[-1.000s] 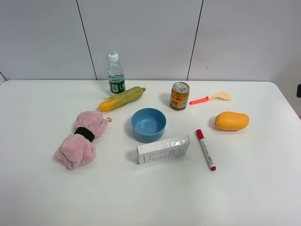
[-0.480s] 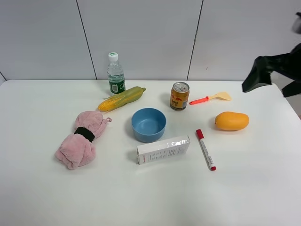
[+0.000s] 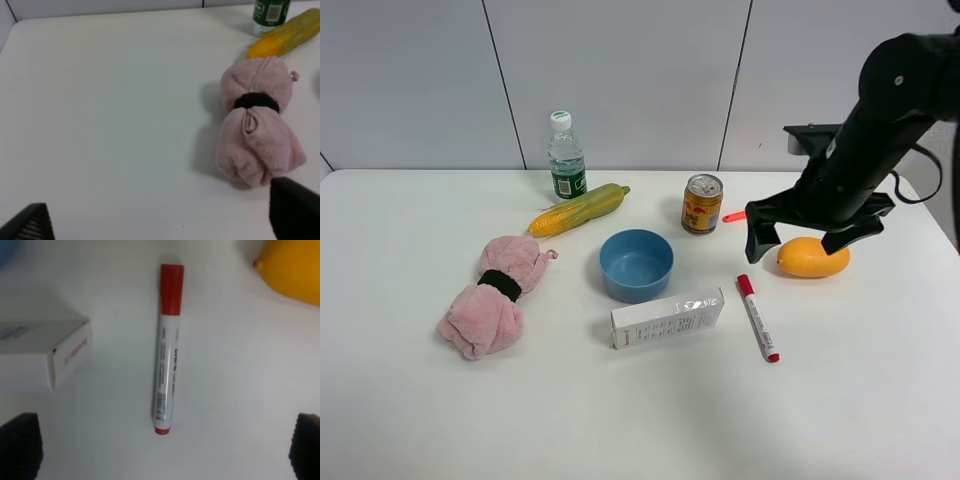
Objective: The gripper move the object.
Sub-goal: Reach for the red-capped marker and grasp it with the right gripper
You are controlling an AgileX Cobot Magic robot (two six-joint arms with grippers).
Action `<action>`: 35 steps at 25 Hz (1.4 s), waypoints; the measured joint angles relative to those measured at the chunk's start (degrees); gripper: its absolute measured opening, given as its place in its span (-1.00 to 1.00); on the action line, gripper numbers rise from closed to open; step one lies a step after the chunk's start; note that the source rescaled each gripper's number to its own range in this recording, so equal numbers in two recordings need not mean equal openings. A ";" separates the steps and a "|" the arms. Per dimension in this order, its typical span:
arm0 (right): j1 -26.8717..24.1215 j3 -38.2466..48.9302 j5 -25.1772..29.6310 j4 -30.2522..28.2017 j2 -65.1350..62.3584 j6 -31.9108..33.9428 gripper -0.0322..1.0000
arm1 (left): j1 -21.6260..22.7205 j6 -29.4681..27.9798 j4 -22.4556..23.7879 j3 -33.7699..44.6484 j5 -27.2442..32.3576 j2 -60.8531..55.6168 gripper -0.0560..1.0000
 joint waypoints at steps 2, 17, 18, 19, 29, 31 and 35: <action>0.19 0.00 0.00 -0.42 2.12 0.16 1.00 | 0.00 0.00 0.00 0.00 0.00 0.00 1.00; 0.19 0.00 -6.59 -3.50 13.72 0.98 0.99 | 0.00 0.00 0.00 0.00 0.00 0.00 1.00; 0.19 0.00 -7.14 -3.58 14.50 0.98 0.99 | 0.00 0.00 0.00 0.00 0.00 0.00 1.00; 0.19 0.00 -7.54 -3.91 15.12 0.98 0.99 | 0.00 0.00 0.00 0.00 0.00 0.00 1.00; 0.19 0.00 -10.04 -4.32 21.02 0.98 0.99 | 0.00 0.00 0.00 0.00 0.00 0.00 1.00; 0.19 0.00 -10.36 -4.32 21.32 0.98 0.97 | 0.00 0.00 0.00 0.00 0.00 0.00 1.00; 0.19 0.00 -12.28 -4.32 21.38 0.98 0.88 | 0.00 0.00 0.00 0.00 0.00 0.00 1.00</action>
